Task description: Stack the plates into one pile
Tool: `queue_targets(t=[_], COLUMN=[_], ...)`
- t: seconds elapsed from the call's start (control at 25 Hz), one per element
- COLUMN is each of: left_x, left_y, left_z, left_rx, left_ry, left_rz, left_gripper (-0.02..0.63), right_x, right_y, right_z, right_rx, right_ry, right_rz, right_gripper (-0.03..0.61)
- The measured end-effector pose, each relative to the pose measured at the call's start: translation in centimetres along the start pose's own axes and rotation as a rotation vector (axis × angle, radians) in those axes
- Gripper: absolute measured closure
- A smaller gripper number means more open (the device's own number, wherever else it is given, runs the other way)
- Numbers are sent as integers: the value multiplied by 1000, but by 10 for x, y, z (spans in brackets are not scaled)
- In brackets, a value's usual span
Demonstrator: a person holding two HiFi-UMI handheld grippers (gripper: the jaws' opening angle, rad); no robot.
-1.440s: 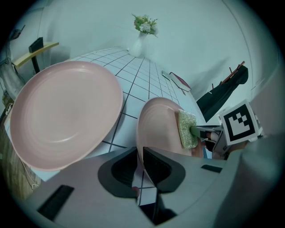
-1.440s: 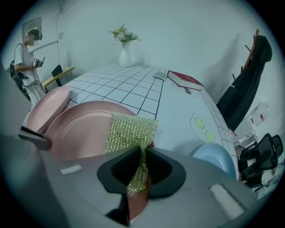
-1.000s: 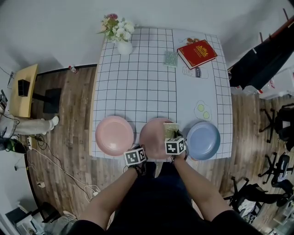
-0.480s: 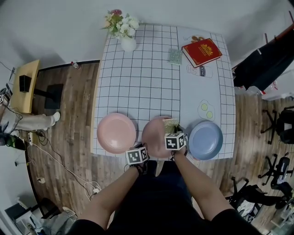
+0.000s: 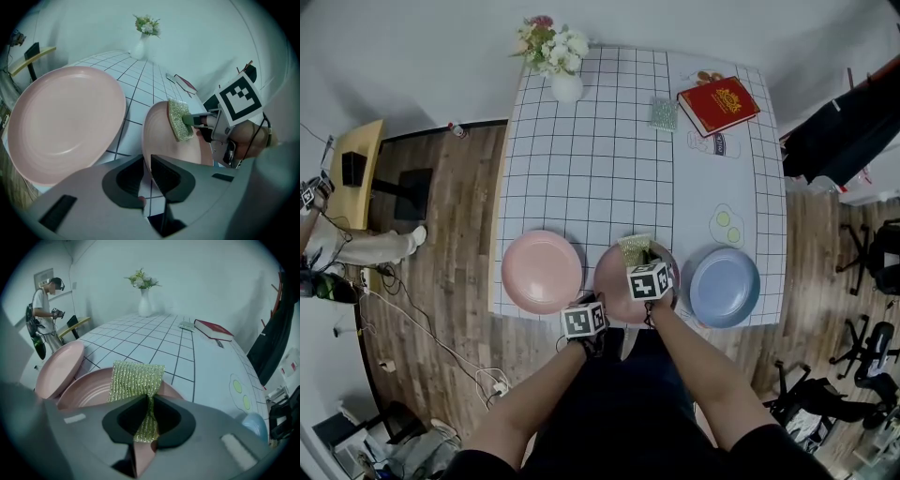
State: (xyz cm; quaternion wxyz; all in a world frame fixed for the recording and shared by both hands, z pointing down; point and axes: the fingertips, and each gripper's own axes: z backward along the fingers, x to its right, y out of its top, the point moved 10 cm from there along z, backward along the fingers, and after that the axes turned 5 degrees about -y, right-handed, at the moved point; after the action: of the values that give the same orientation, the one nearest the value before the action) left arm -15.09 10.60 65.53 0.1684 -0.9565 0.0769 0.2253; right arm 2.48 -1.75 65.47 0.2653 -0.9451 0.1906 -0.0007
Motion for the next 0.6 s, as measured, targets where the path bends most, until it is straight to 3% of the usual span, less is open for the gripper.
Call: queue_targets(t=[0.6], left_x=[0], left_y=[0], left_z=[0], left_rx=[1], left_ry=[0], left_rz=[-2], left_gripper=[572], right_x=[-57], right_y=[2], right_z=[4], right_rx=[1], right_ry=[257], right_rz=[57], right_gripper=[523])
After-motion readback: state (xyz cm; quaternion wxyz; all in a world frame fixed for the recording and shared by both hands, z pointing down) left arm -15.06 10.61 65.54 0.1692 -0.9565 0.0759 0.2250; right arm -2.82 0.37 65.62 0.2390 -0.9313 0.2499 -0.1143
